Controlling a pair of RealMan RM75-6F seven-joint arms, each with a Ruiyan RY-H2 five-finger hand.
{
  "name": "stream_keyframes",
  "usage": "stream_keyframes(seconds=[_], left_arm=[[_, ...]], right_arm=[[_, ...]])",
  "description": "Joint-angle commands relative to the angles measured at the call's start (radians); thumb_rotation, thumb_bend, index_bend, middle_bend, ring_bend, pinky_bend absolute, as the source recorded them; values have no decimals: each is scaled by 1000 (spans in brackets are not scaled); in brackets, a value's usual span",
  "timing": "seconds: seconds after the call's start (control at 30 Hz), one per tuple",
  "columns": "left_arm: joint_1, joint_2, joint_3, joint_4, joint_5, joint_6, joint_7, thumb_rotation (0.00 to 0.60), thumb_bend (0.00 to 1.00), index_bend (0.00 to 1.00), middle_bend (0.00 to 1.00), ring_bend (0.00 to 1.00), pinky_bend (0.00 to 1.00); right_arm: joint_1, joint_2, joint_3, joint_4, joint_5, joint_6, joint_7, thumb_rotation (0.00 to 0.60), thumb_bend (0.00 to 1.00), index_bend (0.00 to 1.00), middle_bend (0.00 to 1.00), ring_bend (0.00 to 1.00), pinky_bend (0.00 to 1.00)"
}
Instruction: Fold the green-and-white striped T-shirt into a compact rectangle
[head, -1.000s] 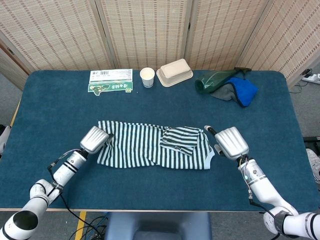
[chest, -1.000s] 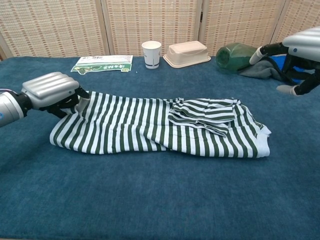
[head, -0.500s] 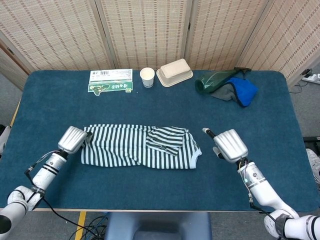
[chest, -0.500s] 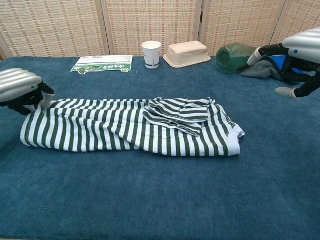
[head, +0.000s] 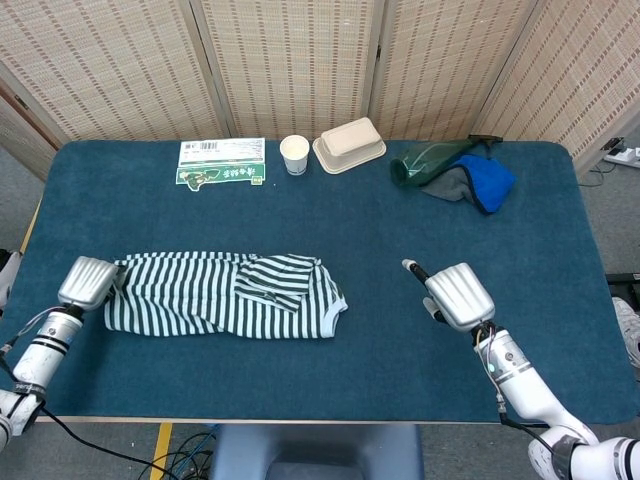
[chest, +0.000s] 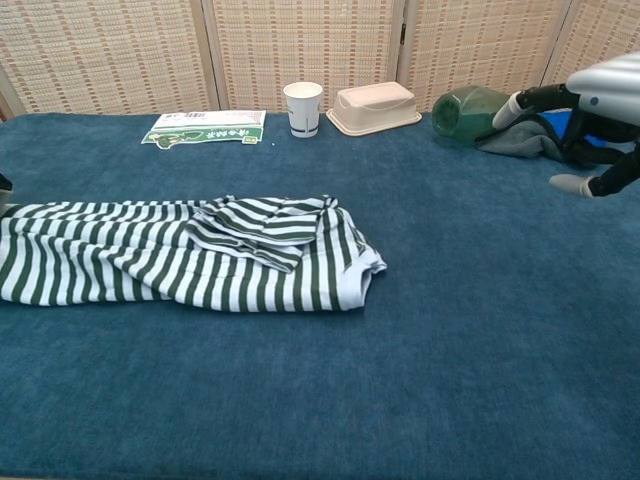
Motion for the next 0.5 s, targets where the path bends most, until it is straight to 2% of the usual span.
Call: stream_keyframes(seconds=[0.03,0.17,0.3,0.5], left_arm=[[3,17,-10,-16,-5,10,10,600,623,733,947,850,850],[-10,69,-26,-120,-6,15,33,600,622,729,944,848,848],[-46,174,-55,-377,-22,-25,36,600,622,729,940,846,846],[-106,242,-117,-631,-59,-54,195,600,622,727,937,846,846]], right_arm=[[-3,2,0,-2,-1,2,1,600,371,164,894,1000,1000],[-7,5,2,-2,-2,4,5,600,371,163,894,1000,1000],[-9,9,7,2,-5,6,13,600,371,164,894,1000,1000],[-16,19,8,4,-11,7,22,600,371,163,894,1000,1000]])
